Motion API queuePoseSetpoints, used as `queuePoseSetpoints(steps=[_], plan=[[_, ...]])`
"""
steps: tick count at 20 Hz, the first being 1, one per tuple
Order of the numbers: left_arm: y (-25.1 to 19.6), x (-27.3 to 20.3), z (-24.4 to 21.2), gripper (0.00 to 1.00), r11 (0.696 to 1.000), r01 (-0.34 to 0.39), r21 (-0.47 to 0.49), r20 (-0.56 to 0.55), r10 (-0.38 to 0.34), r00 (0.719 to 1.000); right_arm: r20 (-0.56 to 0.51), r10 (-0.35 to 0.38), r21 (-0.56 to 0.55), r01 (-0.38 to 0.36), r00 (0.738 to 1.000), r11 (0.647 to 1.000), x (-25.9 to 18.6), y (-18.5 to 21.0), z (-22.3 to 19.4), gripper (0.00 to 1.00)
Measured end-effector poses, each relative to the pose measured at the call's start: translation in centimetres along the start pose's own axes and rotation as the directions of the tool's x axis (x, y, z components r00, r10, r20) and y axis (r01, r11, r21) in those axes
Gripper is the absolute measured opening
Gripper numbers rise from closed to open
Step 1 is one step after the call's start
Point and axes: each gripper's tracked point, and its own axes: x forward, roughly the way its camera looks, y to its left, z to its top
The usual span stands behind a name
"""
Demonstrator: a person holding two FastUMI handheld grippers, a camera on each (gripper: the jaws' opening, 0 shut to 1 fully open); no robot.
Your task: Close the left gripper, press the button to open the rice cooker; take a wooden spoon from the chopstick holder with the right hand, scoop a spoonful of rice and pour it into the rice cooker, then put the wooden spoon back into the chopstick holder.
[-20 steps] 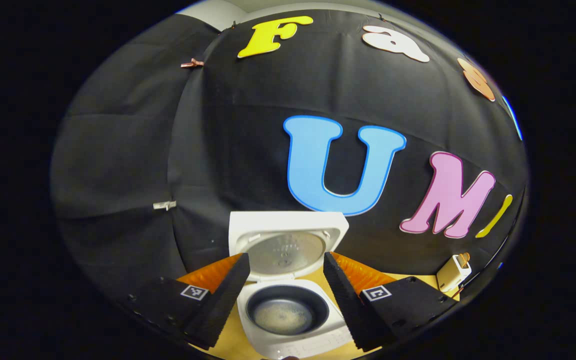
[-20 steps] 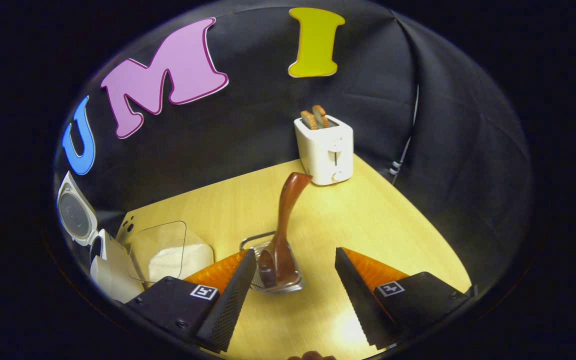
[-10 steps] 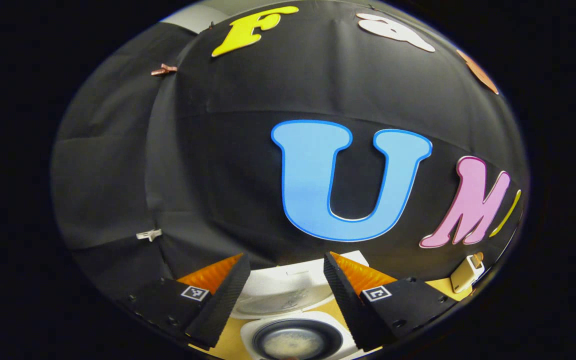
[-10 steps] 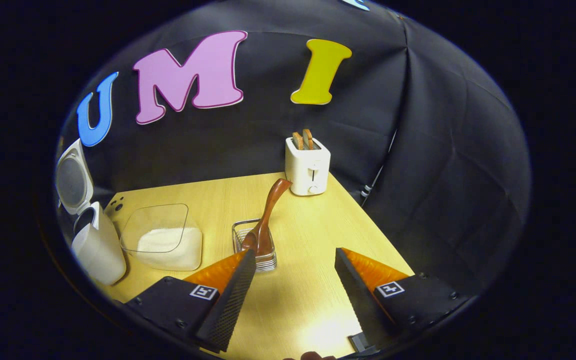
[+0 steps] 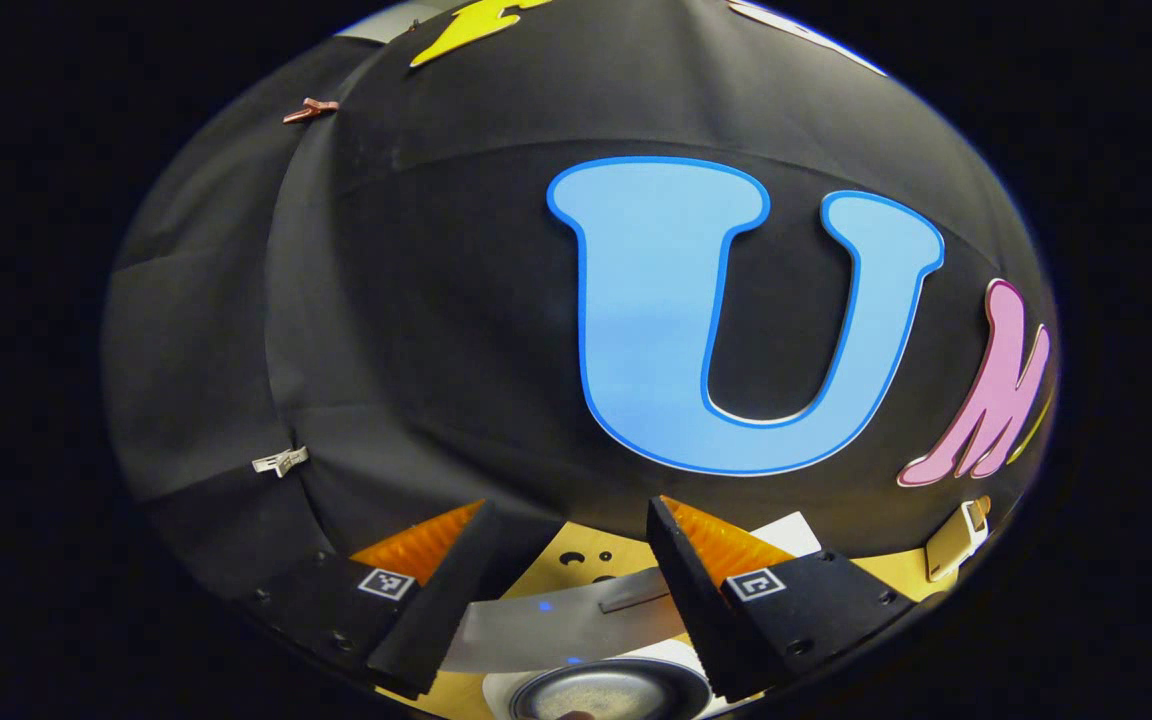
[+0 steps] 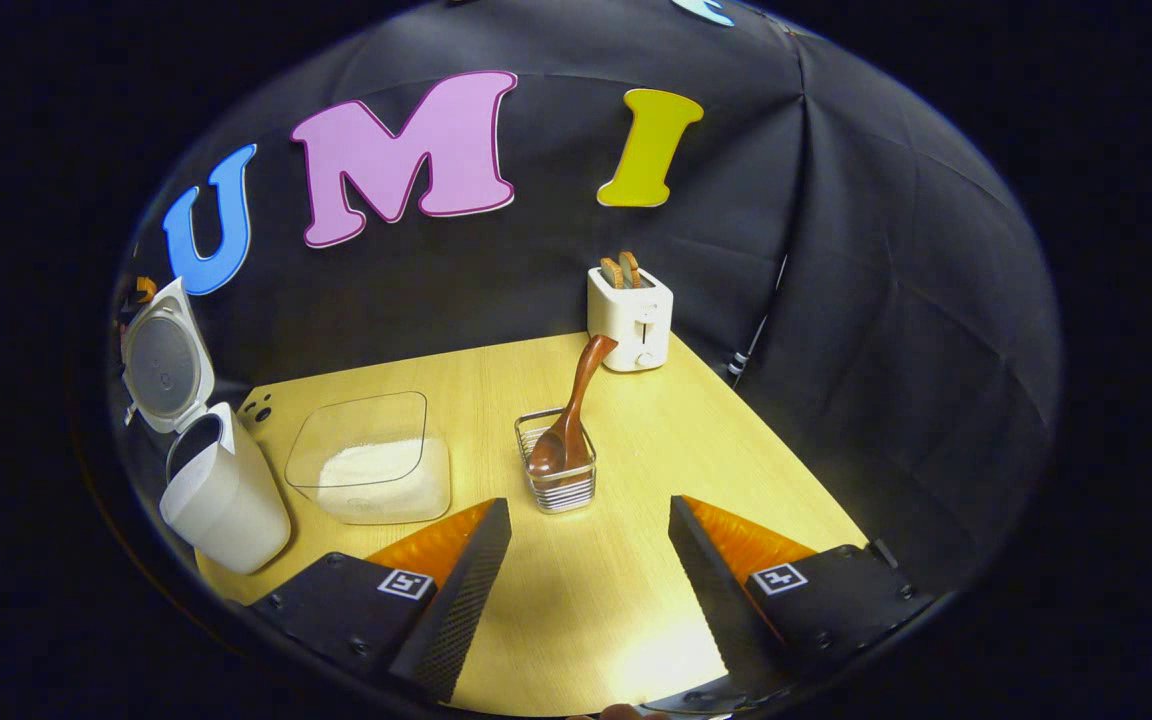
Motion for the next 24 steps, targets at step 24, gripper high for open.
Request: queuePoseSetpoints(steps=[24], plan=[[-6.4,-14.3,-21.7,0.98,1.0,0.021,-0.009,-0.217,-0.023,0.976,-0.116,0.252,-0.125,-0.266,0.961,0.956,0.5,4.7,-4.9,0.99]])
